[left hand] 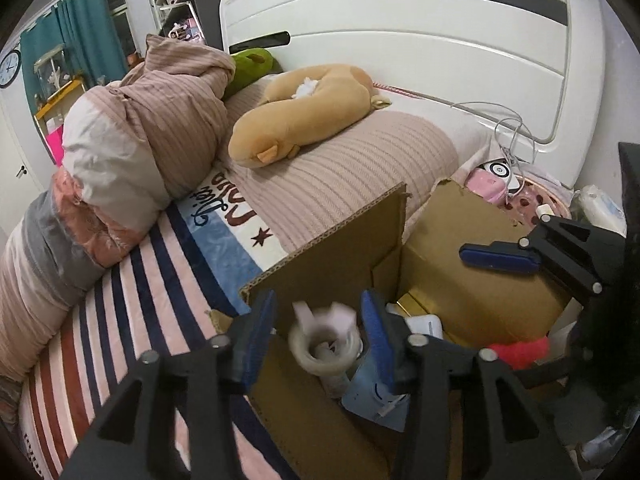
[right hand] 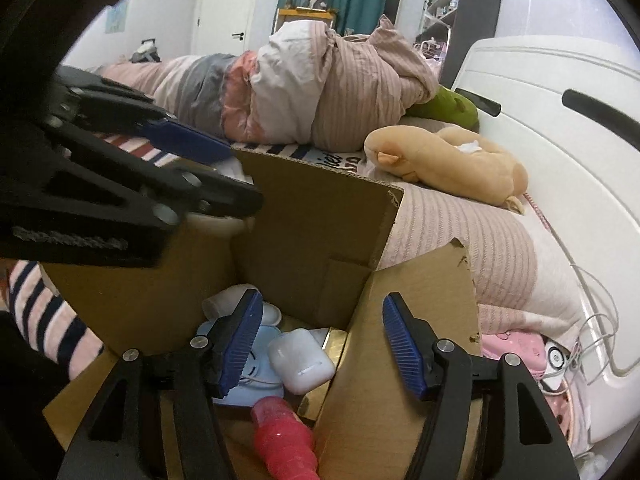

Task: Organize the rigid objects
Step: 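Carry the earbud case and tape roll into the cardboard box and release both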

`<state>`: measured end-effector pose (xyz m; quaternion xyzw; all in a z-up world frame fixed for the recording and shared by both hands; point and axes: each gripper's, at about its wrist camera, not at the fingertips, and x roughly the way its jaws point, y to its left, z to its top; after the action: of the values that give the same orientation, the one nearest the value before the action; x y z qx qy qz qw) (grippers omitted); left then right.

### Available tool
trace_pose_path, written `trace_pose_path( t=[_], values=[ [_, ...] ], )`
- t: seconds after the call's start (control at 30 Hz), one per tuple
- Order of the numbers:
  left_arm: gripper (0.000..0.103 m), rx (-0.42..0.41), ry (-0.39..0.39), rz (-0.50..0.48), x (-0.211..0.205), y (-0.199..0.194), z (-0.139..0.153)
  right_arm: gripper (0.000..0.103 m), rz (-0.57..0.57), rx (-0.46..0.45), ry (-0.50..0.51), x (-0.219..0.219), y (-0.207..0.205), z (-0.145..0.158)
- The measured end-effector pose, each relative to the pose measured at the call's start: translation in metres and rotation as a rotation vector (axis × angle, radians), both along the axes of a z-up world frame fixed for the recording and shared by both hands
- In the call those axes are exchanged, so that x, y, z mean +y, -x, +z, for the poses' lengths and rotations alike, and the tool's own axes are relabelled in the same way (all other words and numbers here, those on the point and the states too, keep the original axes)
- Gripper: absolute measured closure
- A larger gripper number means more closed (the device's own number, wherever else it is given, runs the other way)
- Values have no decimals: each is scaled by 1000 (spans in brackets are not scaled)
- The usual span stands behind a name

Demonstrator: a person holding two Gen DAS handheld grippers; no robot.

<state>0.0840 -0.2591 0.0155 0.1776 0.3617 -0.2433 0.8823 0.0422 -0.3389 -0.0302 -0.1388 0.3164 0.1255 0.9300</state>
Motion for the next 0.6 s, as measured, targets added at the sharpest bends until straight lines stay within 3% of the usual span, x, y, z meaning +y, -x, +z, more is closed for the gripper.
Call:
trace_pose_path(
  t=[0.07, 0.2, 0.33, 0.47, 0.6],
  values=[
    [41, -7, 30, 1, 4, 2, 2, 43, 2, 0, -4, 0, 3, -1],
    [39, -33, 48, 24, 15, 8, 9, 41, 11, -1, -15, 1, 3, 2],
    [29, -64, 90, 52, 33, 21, 20, 40, 28, -13, -56, 2, 7, 10],
    [21, -112, 156, 119, 60, 41, 32, 28, 84, -52, -126, 8, 20, 22],
    [14, -174, 217, 195, 89, 69, 42, 26, 122, -92, -182, 13, 30, 35]
  ],
)
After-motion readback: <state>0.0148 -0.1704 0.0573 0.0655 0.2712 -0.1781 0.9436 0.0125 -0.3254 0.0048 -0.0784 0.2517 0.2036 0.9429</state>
